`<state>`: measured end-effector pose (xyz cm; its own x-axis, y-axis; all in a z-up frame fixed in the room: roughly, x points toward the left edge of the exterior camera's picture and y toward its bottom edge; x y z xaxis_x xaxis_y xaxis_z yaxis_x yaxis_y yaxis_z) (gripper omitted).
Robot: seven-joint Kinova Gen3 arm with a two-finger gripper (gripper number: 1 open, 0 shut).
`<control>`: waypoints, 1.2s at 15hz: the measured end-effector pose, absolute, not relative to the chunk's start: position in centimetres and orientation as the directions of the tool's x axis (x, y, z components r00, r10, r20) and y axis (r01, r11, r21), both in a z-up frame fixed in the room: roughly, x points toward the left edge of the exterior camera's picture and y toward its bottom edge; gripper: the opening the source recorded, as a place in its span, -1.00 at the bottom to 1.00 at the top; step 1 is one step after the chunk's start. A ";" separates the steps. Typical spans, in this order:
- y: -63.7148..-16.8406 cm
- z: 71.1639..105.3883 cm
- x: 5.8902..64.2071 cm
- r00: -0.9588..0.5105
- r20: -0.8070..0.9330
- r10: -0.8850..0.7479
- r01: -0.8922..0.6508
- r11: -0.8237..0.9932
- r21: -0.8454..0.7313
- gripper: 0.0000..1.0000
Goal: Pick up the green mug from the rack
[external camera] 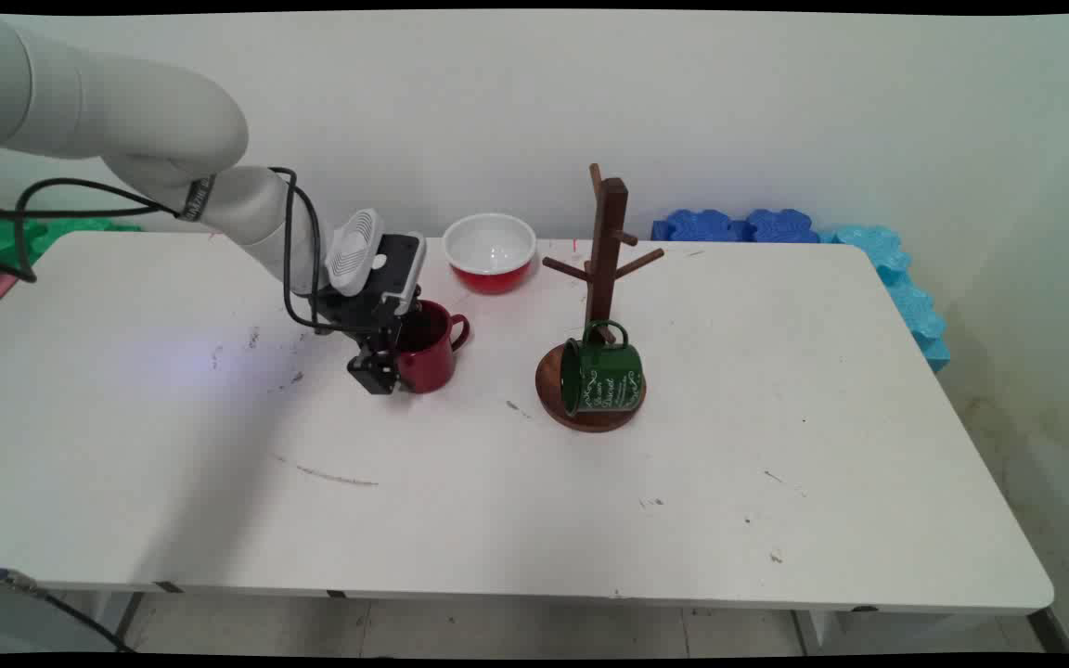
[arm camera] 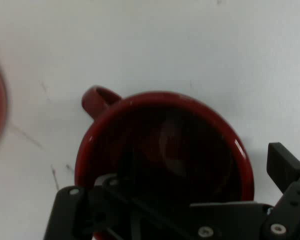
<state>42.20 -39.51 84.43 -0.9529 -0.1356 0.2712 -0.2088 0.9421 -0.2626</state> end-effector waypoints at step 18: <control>-35.2 88.7 40.1 -0.879 0.444 -0.172 -0.315 0.910 -0.270 1.00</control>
<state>40.05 -35.19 88.73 -0.8794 -0.1724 0.4437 -0.3148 0.9098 -0.2704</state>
